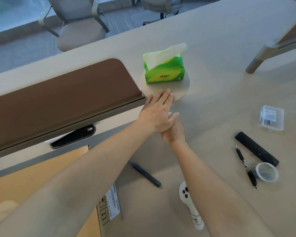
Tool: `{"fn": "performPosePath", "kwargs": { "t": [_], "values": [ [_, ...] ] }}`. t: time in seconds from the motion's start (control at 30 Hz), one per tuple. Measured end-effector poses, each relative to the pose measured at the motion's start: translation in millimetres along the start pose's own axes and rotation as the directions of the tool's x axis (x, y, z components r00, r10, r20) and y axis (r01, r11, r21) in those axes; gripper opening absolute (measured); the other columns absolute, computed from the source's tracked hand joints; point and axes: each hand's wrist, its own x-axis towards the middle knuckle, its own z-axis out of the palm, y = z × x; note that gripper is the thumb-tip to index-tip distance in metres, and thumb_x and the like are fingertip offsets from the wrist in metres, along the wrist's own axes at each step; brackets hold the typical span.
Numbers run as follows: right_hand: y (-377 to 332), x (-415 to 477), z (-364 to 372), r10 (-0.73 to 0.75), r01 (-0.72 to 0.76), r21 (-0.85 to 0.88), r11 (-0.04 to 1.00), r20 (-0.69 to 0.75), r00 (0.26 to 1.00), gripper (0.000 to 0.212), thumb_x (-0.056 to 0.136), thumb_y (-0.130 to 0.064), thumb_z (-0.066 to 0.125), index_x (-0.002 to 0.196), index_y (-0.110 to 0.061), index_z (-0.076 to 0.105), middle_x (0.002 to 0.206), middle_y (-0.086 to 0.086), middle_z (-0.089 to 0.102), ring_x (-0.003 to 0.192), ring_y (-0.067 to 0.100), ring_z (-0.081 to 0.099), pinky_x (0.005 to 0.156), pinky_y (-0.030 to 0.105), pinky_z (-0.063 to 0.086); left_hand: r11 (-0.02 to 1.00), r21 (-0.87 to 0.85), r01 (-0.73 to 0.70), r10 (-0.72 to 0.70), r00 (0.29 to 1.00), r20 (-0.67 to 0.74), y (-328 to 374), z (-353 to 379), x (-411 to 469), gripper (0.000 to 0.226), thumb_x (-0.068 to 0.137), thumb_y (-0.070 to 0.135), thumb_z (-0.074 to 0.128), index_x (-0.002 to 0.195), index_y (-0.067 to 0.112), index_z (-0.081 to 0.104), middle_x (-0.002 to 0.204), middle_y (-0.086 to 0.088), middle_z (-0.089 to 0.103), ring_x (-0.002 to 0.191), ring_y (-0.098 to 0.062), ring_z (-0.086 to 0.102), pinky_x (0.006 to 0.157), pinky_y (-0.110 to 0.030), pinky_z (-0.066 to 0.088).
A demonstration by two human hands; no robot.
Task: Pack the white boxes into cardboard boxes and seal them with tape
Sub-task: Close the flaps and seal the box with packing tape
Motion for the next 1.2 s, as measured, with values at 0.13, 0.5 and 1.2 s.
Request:
{"fn": "performPosePath", "kwargs": {
  "t": [0.13,0.5,1.2],
  "values": [
    [-0.6,-4.0,-6.5,0.104,-0.103,-0.02,0.994,0.029,0.994,0.045,0.086,-0.041,0.062,0.114,-0.012,0.044,0.117,0.011,0.059,0.108,0.032,0.06,0.084,0.04,0.048,0.994,-0.112,-0.006,0.004,1.0,-0.016,-15.3,-17.1,-31.8,0.075,0.102,0.049,0.043,0.159,0.009,0.016,0.167,-0.006,0.013,0.153,-0.021,0.01,0.123,-0.037,0.005],
    [-15.2,-96.4,27.4,-0.017,-0.019,-0.164,0.986,-0.215,0.976,0.049,0.09,-0.038,0.063,0.116,0.001,0.052,0.118,0.022,0.054,0.11,0.038,0.05,0.096,0.042,0.037,0.93,-0.314,0.192,-0.182,0.981,0.062,-88.2,-30.4,-200.0,0.052,0.105,0.038,0.042,0.15,0.014,0.041,0.159,-0.003,0.037,0.148,-0.018,0.028,0.12,-0.028,0.017],
    [-64.0,-201.6,89.9,0.19,-0.659,0.69,0.299,0.634,0.75,0.012,0.094,-0.017,0.062,0.085,-0.01,0.062,0.066,0.001,0.058,0.057,0.016,0.055,0.057,0.029,0.05,0.9,-0.395,0.183,-0.234,0.968,-0.086,-122.8,-1.6,-312.4,0.047,0.101,0.038,0.051,0.139,0.01,0.055,0.145,-0.005,0.05,0.138,-0.023,0.038,0.117,-0.037,0.029]
  ]
}}
